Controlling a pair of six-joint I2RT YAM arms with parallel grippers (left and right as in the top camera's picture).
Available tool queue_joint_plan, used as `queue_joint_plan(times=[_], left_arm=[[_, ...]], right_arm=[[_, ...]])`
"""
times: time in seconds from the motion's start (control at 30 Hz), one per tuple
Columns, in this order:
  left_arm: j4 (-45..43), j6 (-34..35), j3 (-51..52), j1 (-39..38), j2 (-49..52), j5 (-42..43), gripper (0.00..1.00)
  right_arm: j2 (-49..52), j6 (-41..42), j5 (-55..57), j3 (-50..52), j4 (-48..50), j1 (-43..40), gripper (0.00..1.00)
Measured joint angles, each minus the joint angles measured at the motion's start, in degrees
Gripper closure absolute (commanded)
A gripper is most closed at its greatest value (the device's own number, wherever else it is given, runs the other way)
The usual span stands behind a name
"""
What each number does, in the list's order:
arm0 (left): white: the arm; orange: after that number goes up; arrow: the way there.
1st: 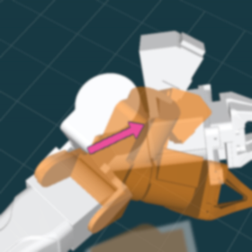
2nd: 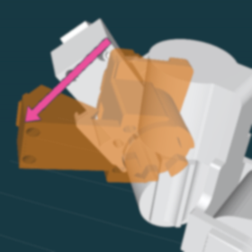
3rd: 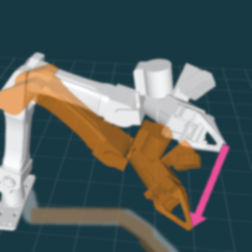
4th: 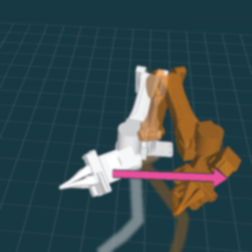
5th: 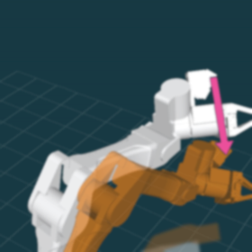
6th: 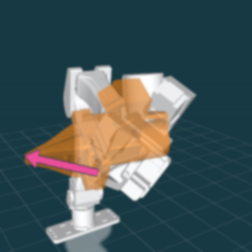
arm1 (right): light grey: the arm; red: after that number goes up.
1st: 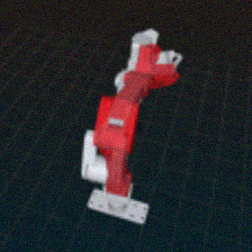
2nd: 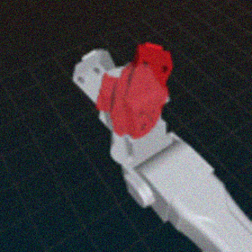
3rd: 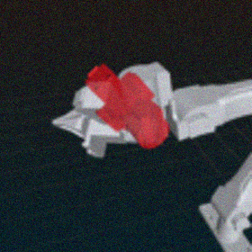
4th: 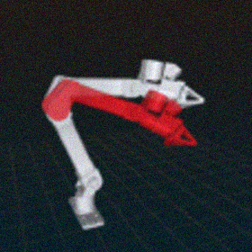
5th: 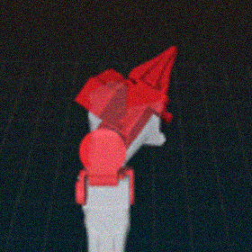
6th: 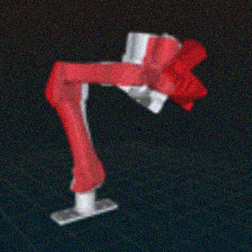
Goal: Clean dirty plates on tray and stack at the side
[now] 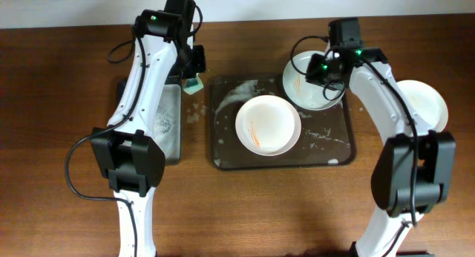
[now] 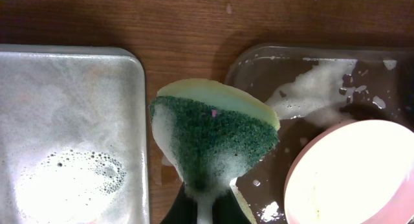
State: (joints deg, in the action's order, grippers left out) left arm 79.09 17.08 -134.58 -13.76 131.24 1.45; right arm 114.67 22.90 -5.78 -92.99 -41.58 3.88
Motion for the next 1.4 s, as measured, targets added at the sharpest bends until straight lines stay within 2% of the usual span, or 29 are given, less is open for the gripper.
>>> queue_joint_plan(times=[0.23,0.6,0.8,0.97,1.1,1.23,1.4], left_arm=[[0.0,0.0,0.0,-0.2,0.0,0.0,1.0],[0.0,0.0,0.0,-0.2,0.0,0.0,1.0],[0.0,0.0,0.0,-0.2,0.0,0.0,1.0],[0.0,0.0,0.0,-0.2,0.0,0.0,1.0],[0.0,0.0,0.0,-0.2,0.0,0.0,1.0],[0.0,0.0,0.0,-0.2,0.0,0.0,1.0],[0.0,0.0,0.0,-0.2,0.0,0.0,1.0]], right_arm=[[6.8,0.0,0.4,0.0,0.8,-2.2,0.64],[8.3,0.0,1.7,0.2,-12.2,-2.2,0.64],[8.3,-0.2,2.1,2.8,-16.0,-2.2,0.79],[8.3,-0.3,1.9,3.2,-20.4,-2.2,0.8],[8.3,-1.9,0.0,3.2,-22.4,-2.2,0.75],[7.7,-5.1,-3.7,3.2,-22.9,-2.2,0.64],[0.9,-8.2,-6.7,3.2,-24.3,-2.2,0.55]])
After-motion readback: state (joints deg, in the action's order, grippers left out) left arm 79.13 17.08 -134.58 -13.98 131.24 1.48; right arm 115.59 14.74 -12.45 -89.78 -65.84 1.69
